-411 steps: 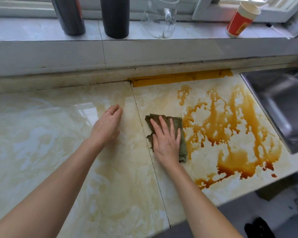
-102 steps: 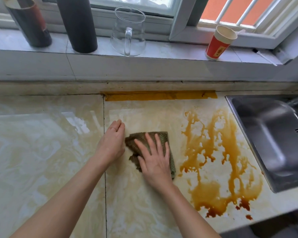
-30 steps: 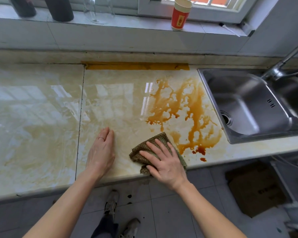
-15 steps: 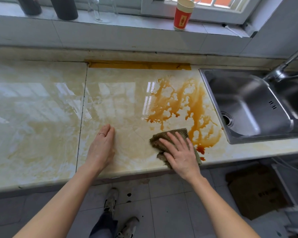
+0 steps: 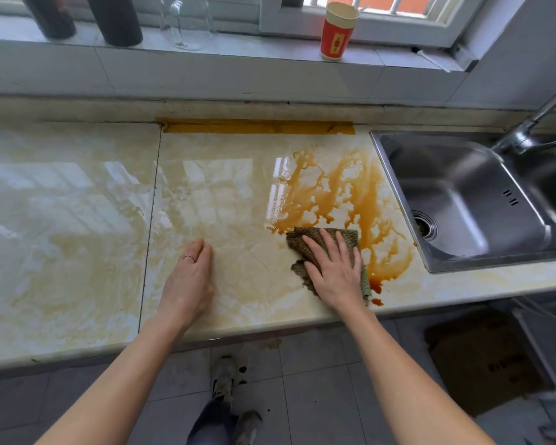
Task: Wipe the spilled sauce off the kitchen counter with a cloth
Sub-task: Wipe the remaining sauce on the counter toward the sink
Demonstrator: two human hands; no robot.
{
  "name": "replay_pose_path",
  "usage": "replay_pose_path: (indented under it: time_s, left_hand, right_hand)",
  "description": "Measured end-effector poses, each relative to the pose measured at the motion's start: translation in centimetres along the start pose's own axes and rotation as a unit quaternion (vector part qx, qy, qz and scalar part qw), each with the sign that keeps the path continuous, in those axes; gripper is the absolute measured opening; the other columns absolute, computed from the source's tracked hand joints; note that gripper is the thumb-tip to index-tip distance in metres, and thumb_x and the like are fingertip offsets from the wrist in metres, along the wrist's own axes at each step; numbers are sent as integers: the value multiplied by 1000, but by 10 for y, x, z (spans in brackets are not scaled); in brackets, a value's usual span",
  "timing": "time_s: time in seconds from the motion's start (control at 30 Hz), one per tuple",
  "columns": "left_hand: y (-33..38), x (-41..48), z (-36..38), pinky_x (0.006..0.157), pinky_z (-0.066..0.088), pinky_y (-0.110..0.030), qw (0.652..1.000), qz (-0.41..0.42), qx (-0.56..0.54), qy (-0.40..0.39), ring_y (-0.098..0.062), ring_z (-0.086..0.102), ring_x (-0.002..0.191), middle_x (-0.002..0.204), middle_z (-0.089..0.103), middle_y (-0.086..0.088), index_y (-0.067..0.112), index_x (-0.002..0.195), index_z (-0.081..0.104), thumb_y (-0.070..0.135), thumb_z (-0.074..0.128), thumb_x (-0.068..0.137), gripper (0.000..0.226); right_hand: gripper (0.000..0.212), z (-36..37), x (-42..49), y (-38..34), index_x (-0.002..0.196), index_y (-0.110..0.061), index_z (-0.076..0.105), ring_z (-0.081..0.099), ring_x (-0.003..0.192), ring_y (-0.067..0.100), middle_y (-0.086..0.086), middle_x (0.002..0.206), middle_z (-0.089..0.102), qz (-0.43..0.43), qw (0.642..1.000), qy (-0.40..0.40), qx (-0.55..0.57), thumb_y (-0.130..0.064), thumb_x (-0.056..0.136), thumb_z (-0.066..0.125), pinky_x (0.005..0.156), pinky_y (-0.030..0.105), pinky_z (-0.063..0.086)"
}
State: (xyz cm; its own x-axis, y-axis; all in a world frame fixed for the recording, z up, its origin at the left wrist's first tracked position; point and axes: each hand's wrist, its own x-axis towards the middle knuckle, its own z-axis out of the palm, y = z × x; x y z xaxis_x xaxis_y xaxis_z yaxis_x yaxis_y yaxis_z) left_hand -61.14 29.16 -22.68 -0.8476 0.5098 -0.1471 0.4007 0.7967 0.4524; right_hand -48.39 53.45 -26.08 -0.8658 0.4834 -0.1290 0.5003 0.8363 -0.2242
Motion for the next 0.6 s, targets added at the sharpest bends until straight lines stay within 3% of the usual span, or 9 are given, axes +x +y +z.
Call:
replay_pose_path:
  time_s: [0.13,0.27,0.37,0.47,0.6]
  left_hand:
    - [8,3,1,112,27,-35,1000,-18,7,12,-27,22,141,154,21,-14,6,144,27,1,40,92,54]
    - [18,11,2,100,39,-41,998,-20,52,13,-37,31,130,146,32,-21,10,133,41,0,47,83,51]
    - [24,16,1,98,40,-41,998,-18,60,10,-38,27,131,147,29,-19,12,134,40,-2,47,81,55]
    - [20,23,-2,99,41,-42,999,-10,43,13,-36,29,132,148,27,-19,12,134,40,-5,46,80,58]
    - [14,34,-3,100,42,-40,1000,-6,19,16,-33,30,132,149,26,-17,13,136,40,-6,51,78,61]
  right_hand:
    - [60,10,-15,-24,150,-49,17,-7,150,22,-8,163,3,-44,999,11,5,-56,90,14,116,54,-10]
    - [54,11,-12,-14,148,-50,20,0,150,22,-7,162,10,-100,995,18,-13,-53,94,22,117,54,-4]
    - [53,1,15,-4,147,-53,11,-9,149,18,-12,161,-3,-65,998,3,-23,-55,95,23,117,54,-8]
    - [52,1,25,-3,148,-52,18,-9,150,20,-6,163,-1,-10,1000,21,-5,-50,98,31,117,55,-8]
    - [55,15,9,-19,147,-51,22,1,149,32,-5,163,4,-62,997,51,-20,-48,93,29,113,63,-2]
